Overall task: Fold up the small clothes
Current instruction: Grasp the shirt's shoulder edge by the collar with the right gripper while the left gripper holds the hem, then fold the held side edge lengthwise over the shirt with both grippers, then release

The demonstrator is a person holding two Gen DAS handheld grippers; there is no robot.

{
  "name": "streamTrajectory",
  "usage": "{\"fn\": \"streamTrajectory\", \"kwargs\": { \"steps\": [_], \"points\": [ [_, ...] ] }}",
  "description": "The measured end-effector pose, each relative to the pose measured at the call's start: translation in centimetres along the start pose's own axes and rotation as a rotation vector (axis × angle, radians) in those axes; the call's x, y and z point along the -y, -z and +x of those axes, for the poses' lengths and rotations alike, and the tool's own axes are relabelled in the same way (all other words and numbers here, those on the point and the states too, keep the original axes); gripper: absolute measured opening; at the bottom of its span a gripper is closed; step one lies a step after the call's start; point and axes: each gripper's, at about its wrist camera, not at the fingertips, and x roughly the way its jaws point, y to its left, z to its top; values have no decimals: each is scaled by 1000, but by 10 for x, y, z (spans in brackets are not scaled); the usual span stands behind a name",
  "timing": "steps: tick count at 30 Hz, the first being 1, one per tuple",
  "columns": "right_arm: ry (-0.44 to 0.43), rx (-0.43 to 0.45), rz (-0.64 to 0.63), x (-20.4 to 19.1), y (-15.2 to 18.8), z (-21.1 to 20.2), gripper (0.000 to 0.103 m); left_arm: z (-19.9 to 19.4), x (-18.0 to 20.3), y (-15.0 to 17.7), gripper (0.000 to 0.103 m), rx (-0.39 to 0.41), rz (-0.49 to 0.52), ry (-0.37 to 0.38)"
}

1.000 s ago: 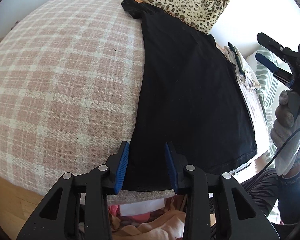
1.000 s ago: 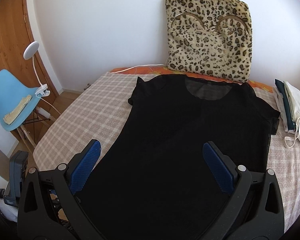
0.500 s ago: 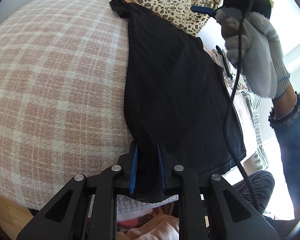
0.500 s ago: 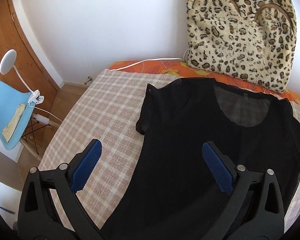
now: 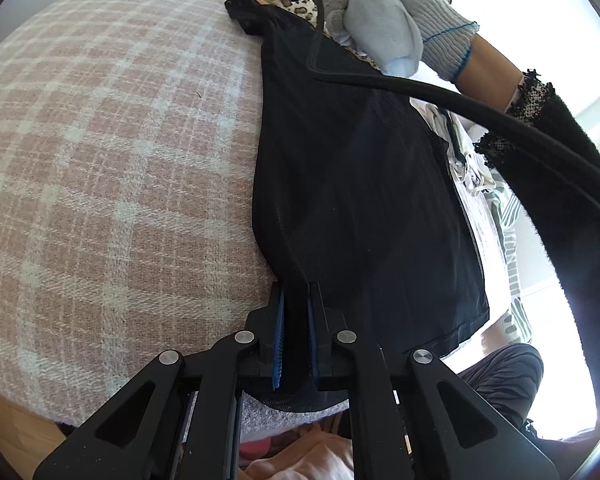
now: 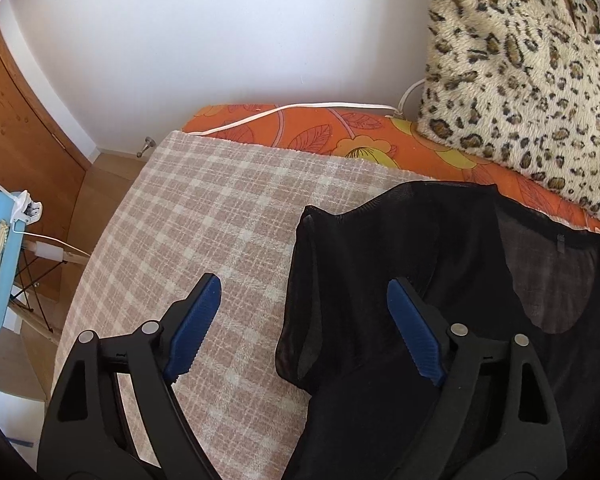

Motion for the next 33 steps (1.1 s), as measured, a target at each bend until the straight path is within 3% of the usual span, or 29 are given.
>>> {"fn": "streamTrajectory", "kwargs": {
  "steps": [4, 7, 10, 12, 15, 17, 18, 22, 26, 29, 33],
  "points": [
    [5, -26, -3, -4, -8, 31, 83, 0, 0, 1, 6, 8, 6, -6],
    [57, -41, -31, -9, -10, 51, 80, -1, 5, 4, 6, 11, 18, -9],
    [88, -86, -30, -6, -10, 68, 65, -1, 5, 6, 6, 8, 5, 4],
    [106, -82, -31, -3, -10, 72, 61, -1, 3, 7, 6, 6, -3, 15],
    [164, -71, -69, -3, -9, 73, 38, -2, -1, 8, 6, 2, -27, 39],
    [182, -67, -65, 0, -10, 72, 12, -2, -2, 8, 6, -1, -35, 54],
    [178, -70, -51, 4, -11, 71, 9, -3, -2, 7, 6, -7, -41, 61],
    [165, -56, -15, 15, -12, 65, 6, -4, 5, 10, 16, -9, 0, 30],
    [158, -26, 11, 23, -13, 54, 4, -1, 14, 15, 16, 0, 52, -6],
    [149, -11, 18, 26, -16, 47, 4, 1, 20, 16, 8, 14, 97, -47],
    [134, 5, 3, 25, -19, 39, 4, 0, 24, 16, 3, 27, 90, -4]
  ]
}}
